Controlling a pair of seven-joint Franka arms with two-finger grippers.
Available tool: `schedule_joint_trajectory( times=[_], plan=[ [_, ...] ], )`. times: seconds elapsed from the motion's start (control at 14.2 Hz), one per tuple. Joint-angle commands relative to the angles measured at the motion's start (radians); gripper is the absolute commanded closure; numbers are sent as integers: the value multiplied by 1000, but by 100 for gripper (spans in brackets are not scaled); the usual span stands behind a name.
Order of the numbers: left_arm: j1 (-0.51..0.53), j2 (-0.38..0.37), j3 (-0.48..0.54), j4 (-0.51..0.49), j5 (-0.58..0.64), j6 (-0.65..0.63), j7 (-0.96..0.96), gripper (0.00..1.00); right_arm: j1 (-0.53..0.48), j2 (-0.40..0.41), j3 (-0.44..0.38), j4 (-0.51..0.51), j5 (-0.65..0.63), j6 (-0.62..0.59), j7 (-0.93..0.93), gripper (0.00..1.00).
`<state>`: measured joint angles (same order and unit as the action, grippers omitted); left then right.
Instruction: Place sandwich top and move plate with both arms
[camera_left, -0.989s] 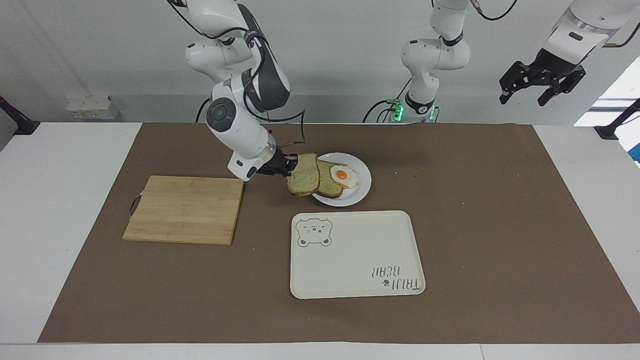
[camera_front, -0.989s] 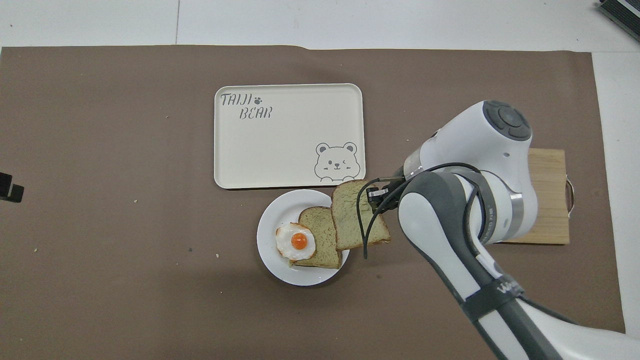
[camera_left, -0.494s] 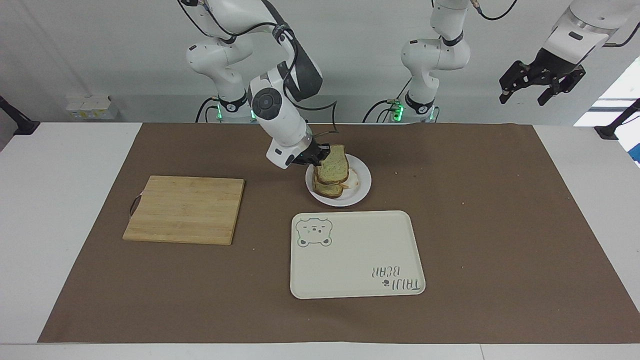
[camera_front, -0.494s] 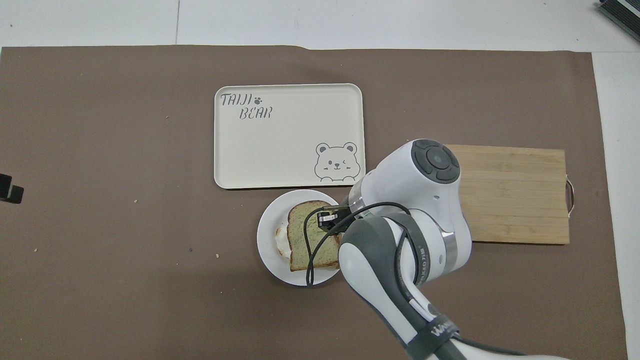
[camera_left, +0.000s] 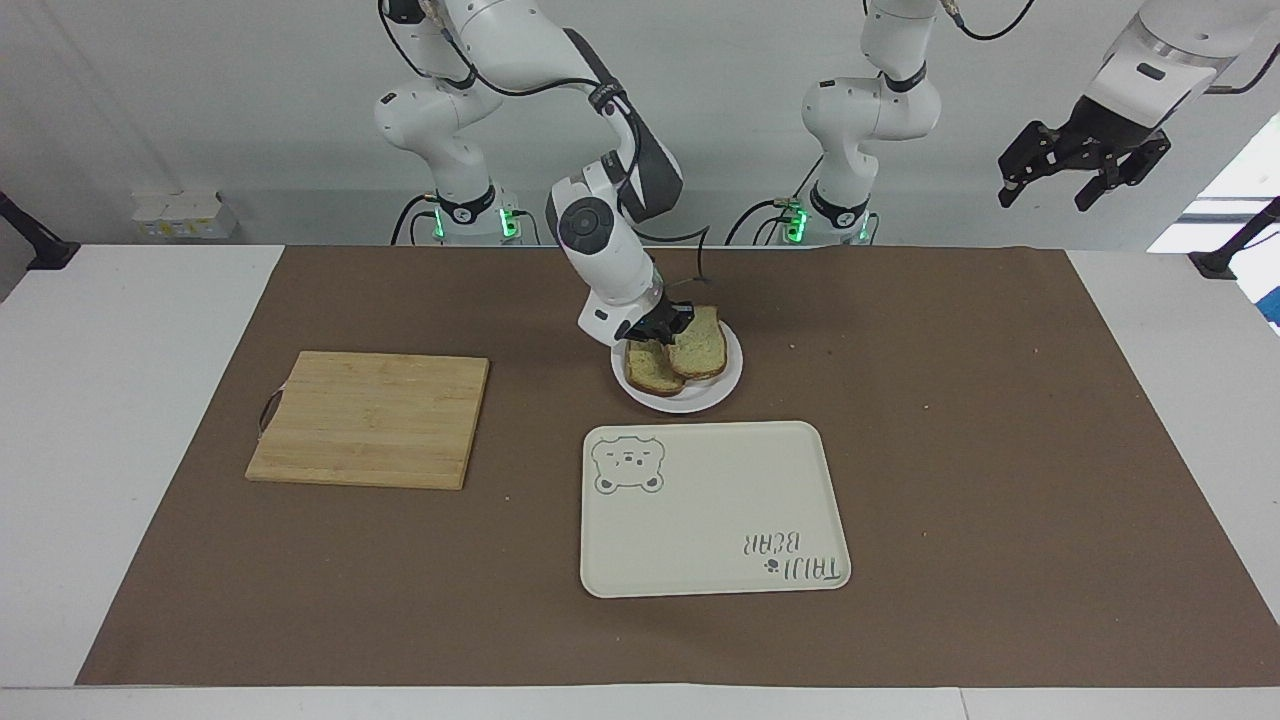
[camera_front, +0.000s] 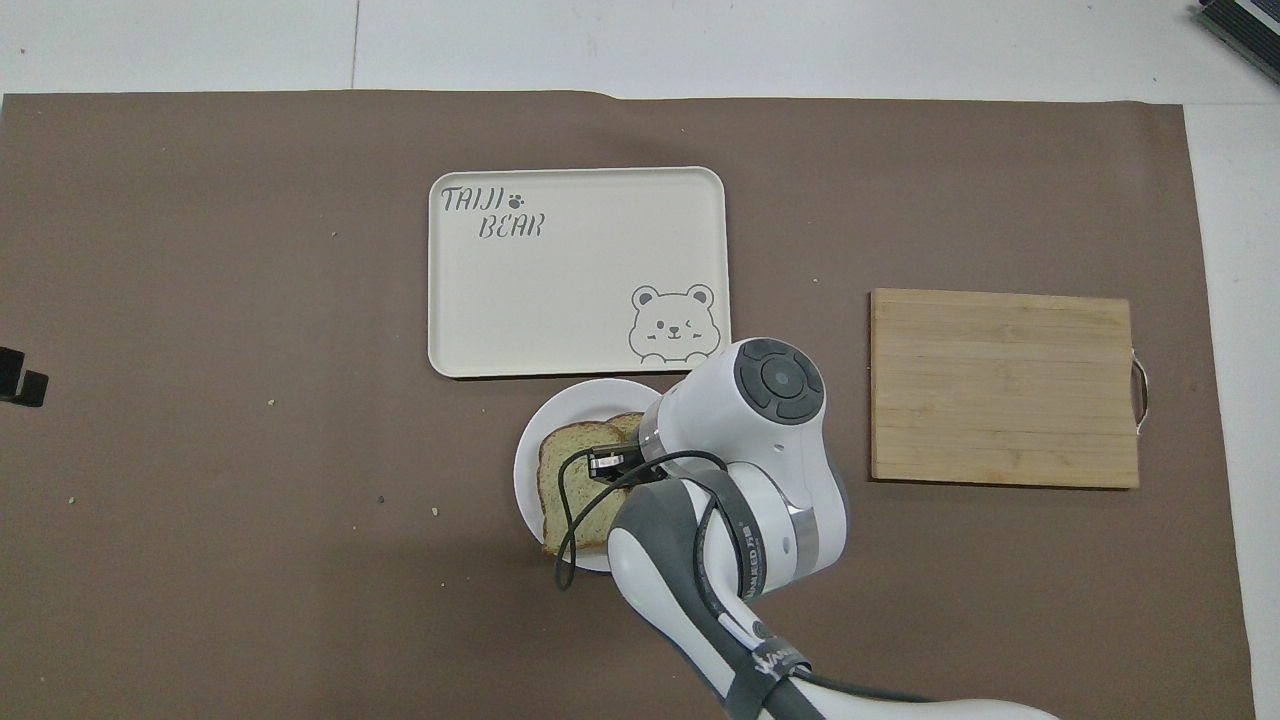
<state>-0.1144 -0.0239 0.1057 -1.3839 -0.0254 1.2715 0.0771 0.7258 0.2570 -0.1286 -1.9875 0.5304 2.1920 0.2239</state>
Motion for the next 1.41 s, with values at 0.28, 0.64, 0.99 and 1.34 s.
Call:
schedule_joint_trajectory(
  times=[0.28,0.64,0.99,1.34],
  plan=[
    [-8,-24,5,-24,10,-3,0,0,-17,-2,-2,-17,23,11,-44,98],
    [-8,-24,5,-24,9,-1,-10,0,-32,5,-2,6,-27,0,-49,0],
    [-17,-24,3,-24,7,-3,-10,0,-91,-59,-13,35,-139,-20,-49,0],
    [-11,-25,5,-26,7,-3,0,0,-206,-133,-14,72,-289,-74,-49,0]
  ],
)
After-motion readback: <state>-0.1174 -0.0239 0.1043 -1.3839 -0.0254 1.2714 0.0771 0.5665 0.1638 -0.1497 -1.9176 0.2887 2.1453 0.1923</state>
